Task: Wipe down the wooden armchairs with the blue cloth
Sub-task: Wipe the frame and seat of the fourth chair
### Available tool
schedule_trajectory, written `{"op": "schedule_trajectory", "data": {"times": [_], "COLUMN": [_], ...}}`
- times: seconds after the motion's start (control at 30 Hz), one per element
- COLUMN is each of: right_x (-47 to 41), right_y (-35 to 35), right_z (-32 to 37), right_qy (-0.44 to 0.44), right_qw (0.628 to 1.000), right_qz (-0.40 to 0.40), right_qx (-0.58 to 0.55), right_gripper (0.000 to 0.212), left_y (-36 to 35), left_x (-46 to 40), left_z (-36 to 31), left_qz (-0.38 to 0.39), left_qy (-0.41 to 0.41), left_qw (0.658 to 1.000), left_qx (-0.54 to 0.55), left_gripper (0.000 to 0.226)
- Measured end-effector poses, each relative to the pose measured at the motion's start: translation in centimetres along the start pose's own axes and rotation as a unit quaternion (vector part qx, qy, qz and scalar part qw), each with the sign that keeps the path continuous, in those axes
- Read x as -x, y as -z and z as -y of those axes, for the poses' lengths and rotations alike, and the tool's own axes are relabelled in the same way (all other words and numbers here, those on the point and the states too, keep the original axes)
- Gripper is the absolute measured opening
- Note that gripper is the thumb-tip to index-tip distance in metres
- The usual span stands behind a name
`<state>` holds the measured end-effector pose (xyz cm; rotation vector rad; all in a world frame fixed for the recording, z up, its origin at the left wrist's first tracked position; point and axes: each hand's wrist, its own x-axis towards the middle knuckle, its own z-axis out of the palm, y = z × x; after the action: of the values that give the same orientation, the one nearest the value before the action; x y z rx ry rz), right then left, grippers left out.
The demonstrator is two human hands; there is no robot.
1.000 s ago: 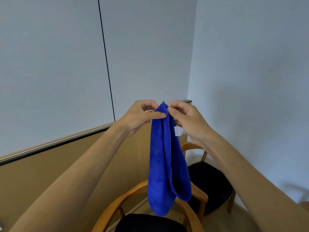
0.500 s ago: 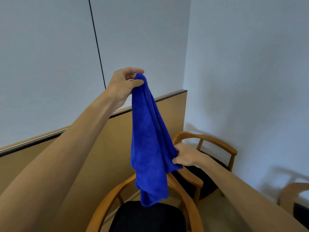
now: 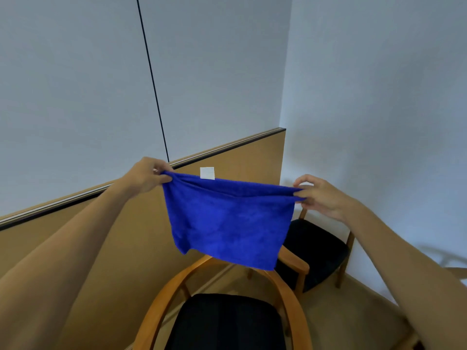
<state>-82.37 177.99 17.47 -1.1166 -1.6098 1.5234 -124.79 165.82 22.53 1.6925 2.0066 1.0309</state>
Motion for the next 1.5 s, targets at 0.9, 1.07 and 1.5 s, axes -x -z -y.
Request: {"op": "schedule_trajectory", "data": {"times": [0.9,1.07,1.5], "right_x": [-0.6,-1.6,-4.9], "right_y": [-2.2,-4.3,-8.8], "right_z": [-6.3,-13.7,-30.8], "right_qy": [-0.065,-0.121,-0.194], "right_qw": [0.979,0.968,0.949], "right_qz": [-0.163,-0.172,-0.177], "right_qx": [0.108,0.133,0.173], "right_gripper": [0.022,0.019,0.022], "left_y": [-6.7,-11.1,-24.7], "left_x": [2.6,2.9,3.0], "left_z": [6.5,11.6,26.5], "left_qz": [0.079,0.105,0.103], "left_qy": [0.072,0.087,0.189], "left_qw": [0.972,0.987,0.977], "left_qx": [0.207,0.086,0.013], "left_gripper": [0.016,0.037,0.020]}}
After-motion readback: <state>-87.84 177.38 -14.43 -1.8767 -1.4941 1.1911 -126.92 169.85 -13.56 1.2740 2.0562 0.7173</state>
